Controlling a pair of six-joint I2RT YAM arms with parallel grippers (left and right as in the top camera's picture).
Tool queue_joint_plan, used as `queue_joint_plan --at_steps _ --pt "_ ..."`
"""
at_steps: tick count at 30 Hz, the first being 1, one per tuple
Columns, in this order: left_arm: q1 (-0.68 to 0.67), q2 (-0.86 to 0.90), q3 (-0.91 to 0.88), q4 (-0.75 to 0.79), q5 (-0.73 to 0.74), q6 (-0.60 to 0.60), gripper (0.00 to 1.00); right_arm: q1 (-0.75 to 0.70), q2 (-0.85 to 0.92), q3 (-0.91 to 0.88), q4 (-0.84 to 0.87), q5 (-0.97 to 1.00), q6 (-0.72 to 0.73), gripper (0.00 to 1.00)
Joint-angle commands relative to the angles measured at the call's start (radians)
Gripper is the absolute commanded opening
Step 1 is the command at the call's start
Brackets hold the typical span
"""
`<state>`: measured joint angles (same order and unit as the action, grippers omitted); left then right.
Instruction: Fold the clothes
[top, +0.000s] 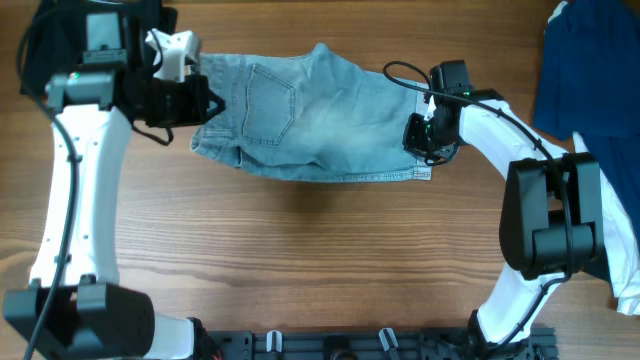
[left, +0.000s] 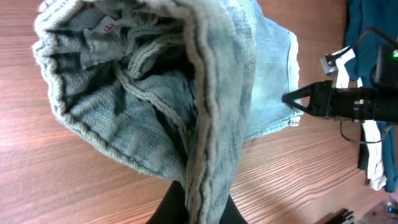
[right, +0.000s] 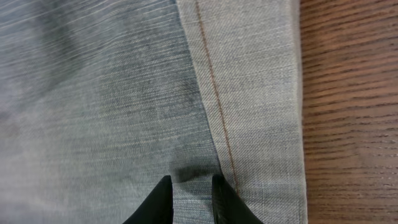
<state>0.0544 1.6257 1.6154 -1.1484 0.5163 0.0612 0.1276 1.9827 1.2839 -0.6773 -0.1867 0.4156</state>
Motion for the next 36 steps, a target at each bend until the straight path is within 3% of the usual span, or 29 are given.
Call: queue_joint_plan --at_steps 1,9,14,26,36 --pt "0.037 -0.048 0.035 -0.018 -0.002 -0.026 0.04 -0.005 0.01 0.0 0.005 0.014 -0.027 0.22" --pt "0.039 -0.047 0.035 -0.068 -0.004 -0.123 0.04 -0.005 0.023 -0.001 0.03 0.024 -0.055 0.22" --pt "0.041 -0.047 0.063 -0.155 -0.182 -0.183 0.04 -0.004 0.024 -0.002 0.031 0.037 -0.058 0.22" --pt "0.095 -0.046 0.134 -0.251 -0.283 -0.182 0.04 -0.001 0.024 0.008 -0.027 0.017 -0.086 0.22" --pt "0.095 -0.034 0.134 -0.19 -0.283 -0.17 0.04 0.01 0.022 0.026 -0.064 -0.099 -0.128 0.24"
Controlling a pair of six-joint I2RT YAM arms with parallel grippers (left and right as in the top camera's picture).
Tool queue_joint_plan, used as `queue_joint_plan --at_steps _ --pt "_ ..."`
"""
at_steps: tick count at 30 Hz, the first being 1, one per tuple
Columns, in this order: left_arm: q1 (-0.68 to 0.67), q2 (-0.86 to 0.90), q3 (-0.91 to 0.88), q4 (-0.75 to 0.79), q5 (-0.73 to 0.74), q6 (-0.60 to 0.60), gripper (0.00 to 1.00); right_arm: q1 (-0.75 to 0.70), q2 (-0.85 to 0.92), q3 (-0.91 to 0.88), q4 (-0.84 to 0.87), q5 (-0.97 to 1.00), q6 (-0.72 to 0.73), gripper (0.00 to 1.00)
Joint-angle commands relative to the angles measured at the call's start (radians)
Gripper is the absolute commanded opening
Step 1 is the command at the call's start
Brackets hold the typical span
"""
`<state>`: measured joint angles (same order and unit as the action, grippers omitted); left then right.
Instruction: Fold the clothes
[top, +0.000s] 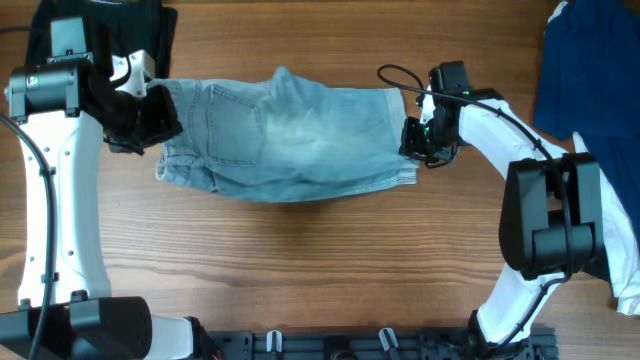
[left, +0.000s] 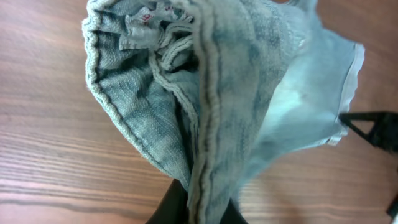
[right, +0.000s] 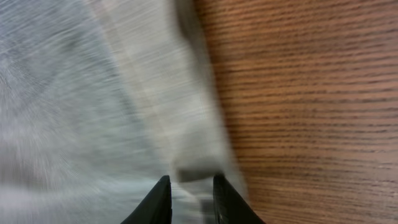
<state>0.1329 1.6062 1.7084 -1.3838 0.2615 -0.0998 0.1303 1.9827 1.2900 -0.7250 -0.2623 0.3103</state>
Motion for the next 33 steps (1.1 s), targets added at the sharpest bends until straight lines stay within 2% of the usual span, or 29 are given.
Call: queue_joint_plan --at_steps 1,7,9,13,20,27,33 --pt "0.016 -0.012 0.041 0.059 -0.028 -0.009 0.04 0.01 0.022 0.029 -0.031 -0.023 -0.023 0.24" --pt "0.012 0.005 0.041 0.079 -0.027 -0.01 0.04 0.01 0.002 0.087 -0.079 -0.018 -0.023 0.24" --pt "-0.003 0.014 0.041 0.079 -0.027 -0.01 0.04 0.01 -0.014 0.109 -0.082 -0.016 -0.031 0.29" --pt "-0.058 0.041 0.041 0.109 -0.027 -0.01 0.04 0.01 -0.022 0.132 -0.064 -0.029 -0.045 0.3" --pt "-0.191 0.129 0.041 0.264 0.014 -0.031 0.04 0.013 -0.022 0.131 -0.053 -0.06 -0.045 0.3" --pt "-0.274 0.239 0.041 0.292 0.022 -0.035 0.04 0.013 -0.022 0.131 -0.056 -0.06 -0.045 0.32" --pt "-0.329 0.241 0.042 0.321 0.067 0.014 0.04 0.03 -0.014 0.115 -0.024 0.004 -0.034 0.33"
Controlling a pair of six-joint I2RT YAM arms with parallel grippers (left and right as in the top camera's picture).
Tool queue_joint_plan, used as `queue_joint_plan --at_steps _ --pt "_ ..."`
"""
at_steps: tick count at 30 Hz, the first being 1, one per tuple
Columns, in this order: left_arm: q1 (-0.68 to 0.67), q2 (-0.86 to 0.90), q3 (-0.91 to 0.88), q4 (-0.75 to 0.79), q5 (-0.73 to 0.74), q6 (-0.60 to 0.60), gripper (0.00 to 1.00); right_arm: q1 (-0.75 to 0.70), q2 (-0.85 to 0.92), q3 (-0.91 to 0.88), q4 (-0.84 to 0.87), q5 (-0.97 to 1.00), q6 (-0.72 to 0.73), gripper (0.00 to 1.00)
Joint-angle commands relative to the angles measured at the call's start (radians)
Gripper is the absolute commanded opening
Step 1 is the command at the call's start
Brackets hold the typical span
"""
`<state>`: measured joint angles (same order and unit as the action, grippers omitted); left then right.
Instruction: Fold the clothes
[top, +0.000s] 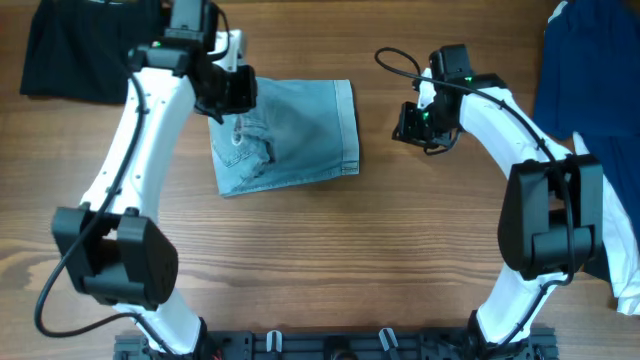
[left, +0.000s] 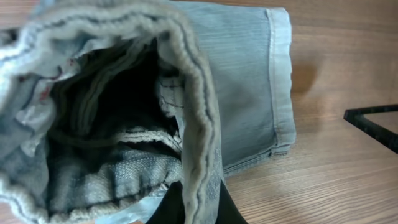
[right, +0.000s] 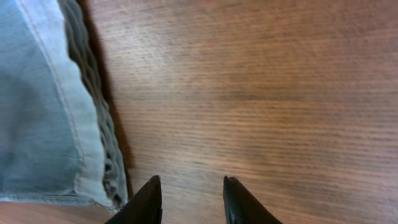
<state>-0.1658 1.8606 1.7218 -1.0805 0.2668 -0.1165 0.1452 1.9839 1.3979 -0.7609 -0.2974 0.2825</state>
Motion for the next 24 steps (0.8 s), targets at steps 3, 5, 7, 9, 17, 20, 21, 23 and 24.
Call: queue_joint_plan --at_steps 3,5,7,9,17,20,21,23,24 --pt "-0.055 -0.017 0.037 0.028 0.117 0.031 0.04 0.015 -0.003 0.007 0.015 0.06 -0.006 0.18" --pt "-0.065 -0.017 0.039 0.039 0.148 0.031 0.04 0.017 0.006 0.007 0.017 0.053 -0.005 0.06" --pt "-0.08 -0.017 0.038 0.055 0.148 0.034 0.04 0.025 0.021 0.007 0.016 0.054 -0.008 0.04" --pt "-0.096 -0.017 0.038 0.069 0.149 0.034 0.04 0.034 0.039 0.007 0.017 0.053 -0.017 0.04" --pt "-0.172 -0.015 0.038 0.091 0.152 0.038 0.04 0.047 0.057 0.007 0.038 0.055 -0.044 0.04" --pt "-0.208 -0.015 0.038 0.119 0.152 0.037 0.04 0.047 0.057 0.007 0.043 0.058 -0.044 0.04" --pt "-0.221 -0.015 0.038 0.127 0.152 0.037 0.04 0.047 0.058 0.007 0.043 0.059 -0.044 0.04" --pt "-0.238 -0.015 0.038 0.135 0.152 0.037 0.04 0.047 0.064 0.007 0.042 0.059 -0.043 0.04" --pt "-0.248 -0.015 0.038 0.142 0.152 0.037 0.04 0.047 0.074 0.007 0.042 0.062 -0.043 0.04"
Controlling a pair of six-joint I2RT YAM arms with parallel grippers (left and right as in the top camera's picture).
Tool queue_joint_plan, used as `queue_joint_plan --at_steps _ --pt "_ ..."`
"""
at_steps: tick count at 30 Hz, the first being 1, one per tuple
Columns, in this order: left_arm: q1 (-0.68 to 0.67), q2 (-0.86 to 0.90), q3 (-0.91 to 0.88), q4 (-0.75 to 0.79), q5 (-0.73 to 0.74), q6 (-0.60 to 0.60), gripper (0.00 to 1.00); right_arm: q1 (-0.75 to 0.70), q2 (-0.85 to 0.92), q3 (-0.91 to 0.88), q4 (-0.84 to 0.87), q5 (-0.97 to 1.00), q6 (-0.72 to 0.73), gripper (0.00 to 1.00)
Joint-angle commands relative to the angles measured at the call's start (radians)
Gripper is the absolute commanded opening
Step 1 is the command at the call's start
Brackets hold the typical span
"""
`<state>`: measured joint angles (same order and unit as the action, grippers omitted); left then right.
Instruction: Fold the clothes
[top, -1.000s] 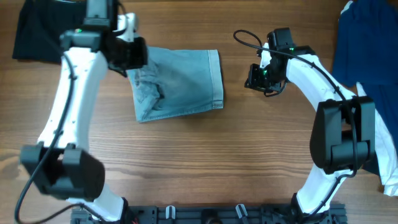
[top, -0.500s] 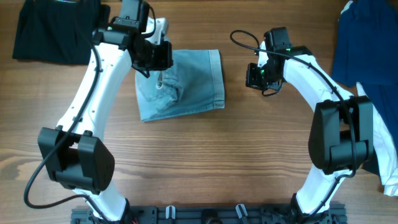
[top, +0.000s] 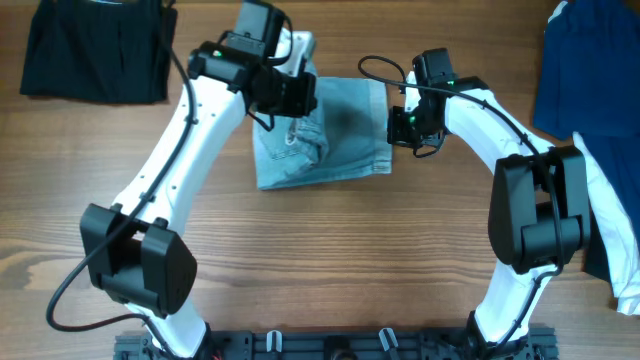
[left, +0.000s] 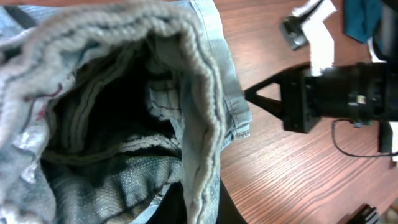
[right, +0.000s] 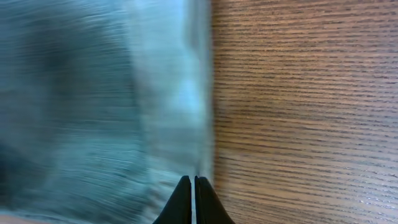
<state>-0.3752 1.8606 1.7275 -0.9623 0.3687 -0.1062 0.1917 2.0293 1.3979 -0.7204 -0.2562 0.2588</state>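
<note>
A pair of light blue denim shorts (top: 335, 145) lies folded into a compact rectangle at the middle back of the table. My left gripper (top: 290, 95) is shut on the bunched waistband (left: 199, 124) at the fold's upper left; in the left wrist view the left gripper (left: 199, 208) is mostly hidden under the thick seam. My right gripper (top: 398, 125) is at the denim's right hem. In the right wrist view the right gripper (right: 193, 182) has its fingers pressed together over the blurred hem edge (right: 186, 93), with no cloth seen between them.
A black garment (top: 95, 50) lies at the back left corner. A dark blue garment (top: 590, 60) and a white cloth (top: 612, 200) lie along the right side. A black rail (top: 330, 345) runs along the table's front edge. Bare wood (top: 320, 260) lies in front of the shorts.
The folded shorts and my left gripper holding them have shifted to the right. My right gripper was open and apart from the denim; now it is shut at the right hem.
The shorts hung spread out, held between both grippers. Then both had shifted left with them. Later my right gripper was open on bare wood and the shorts lay doubled over under my left gripper. Now the folded shorts lie further right.
</note>
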Motion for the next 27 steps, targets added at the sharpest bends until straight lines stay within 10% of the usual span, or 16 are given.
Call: queue_joint_plan --at_steps 1,27 --pt "-0.044 -0.015 0.032 0.027 0.05 0.027 0.04 0.001 0.037 0.007 0.002 0.025 -0.019 0.04" --pt "-0.128 -0.014 0.032 0.087 0.05 0.031 0.04 -0.014 0.119 0.031 -0.024 0.119 -0.019 0.04"
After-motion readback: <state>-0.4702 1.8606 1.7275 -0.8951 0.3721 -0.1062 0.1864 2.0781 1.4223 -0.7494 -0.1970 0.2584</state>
